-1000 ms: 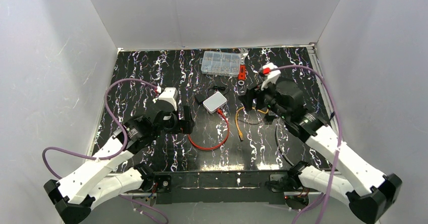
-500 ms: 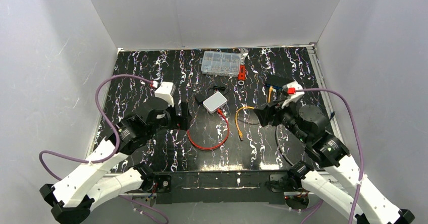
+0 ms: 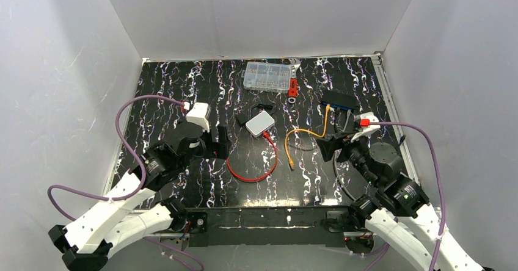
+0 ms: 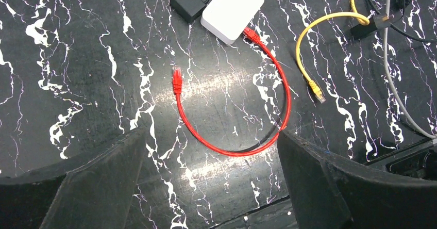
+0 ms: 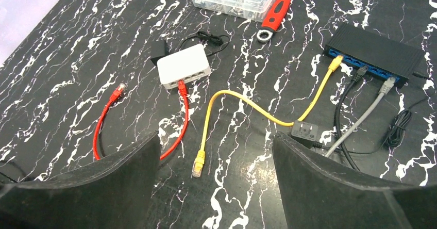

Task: Insert the plug into the switch port
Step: Reset both arms

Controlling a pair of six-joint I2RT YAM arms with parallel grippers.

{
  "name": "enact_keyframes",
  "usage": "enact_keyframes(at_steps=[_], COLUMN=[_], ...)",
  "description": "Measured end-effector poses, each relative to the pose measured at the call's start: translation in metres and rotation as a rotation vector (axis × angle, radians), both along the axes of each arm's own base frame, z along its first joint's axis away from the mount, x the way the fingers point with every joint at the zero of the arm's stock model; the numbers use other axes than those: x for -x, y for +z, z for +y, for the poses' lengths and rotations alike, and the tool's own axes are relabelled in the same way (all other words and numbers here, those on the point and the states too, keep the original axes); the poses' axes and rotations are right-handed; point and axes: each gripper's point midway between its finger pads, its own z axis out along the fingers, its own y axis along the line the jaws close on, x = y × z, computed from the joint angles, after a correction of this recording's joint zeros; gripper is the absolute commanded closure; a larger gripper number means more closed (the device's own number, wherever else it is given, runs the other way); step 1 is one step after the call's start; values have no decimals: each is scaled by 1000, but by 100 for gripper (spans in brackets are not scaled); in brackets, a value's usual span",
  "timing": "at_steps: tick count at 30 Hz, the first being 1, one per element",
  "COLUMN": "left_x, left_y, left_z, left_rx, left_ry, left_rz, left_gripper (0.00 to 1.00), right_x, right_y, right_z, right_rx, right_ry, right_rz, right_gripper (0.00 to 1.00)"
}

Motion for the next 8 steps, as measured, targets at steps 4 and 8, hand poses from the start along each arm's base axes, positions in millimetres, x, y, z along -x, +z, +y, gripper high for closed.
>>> enact_keyframes(at_steps=[4, 8], left_x=[0, 1], left_y=[0, 3], left_z=[-1, -5], left_rx=[5, 26], left_ry=[-4, -28], left_rz=[-2, -21], left_gripper=[2, 2], right_x=[-1, -1], right_y=[-3, -4], right_z=[-2, -3], right_rx=[1, 2], right_ry=[-15, -19], right_rz=[5, 6], right_gripper=[15, 14])
